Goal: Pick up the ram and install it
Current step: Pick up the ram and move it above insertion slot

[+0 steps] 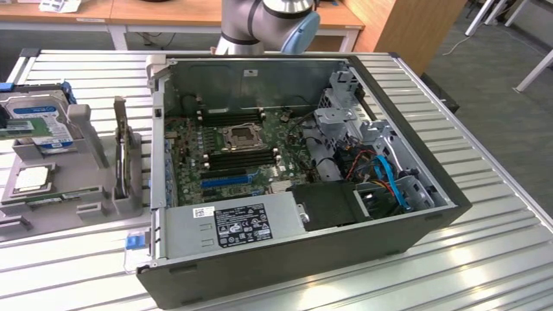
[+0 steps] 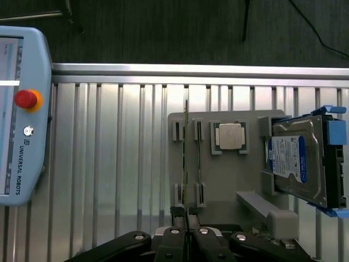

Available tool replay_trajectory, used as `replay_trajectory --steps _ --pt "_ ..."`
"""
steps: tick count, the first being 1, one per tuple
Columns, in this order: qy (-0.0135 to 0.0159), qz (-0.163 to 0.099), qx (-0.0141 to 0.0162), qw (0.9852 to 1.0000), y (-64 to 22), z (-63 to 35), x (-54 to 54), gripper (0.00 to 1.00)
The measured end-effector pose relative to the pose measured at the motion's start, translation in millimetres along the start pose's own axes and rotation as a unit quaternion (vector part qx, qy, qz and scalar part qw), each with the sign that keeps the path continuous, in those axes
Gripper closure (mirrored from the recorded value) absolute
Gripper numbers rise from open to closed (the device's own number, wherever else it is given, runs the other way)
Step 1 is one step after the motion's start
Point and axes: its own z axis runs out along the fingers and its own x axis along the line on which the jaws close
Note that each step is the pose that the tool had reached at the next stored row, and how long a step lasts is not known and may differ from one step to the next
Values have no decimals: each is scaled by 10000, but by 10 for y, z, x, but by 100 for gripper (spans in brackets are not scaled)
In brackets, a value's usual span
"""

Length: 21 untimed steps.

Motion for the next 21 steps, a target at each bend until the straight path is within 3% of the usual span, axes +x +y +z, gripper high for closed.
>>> replay_trajectory --steps 6,21 --pt "-2 1 0 10000 -72 -4 -1 88" --pt "-1 0 -34 10000 -409 -23 -3 88"
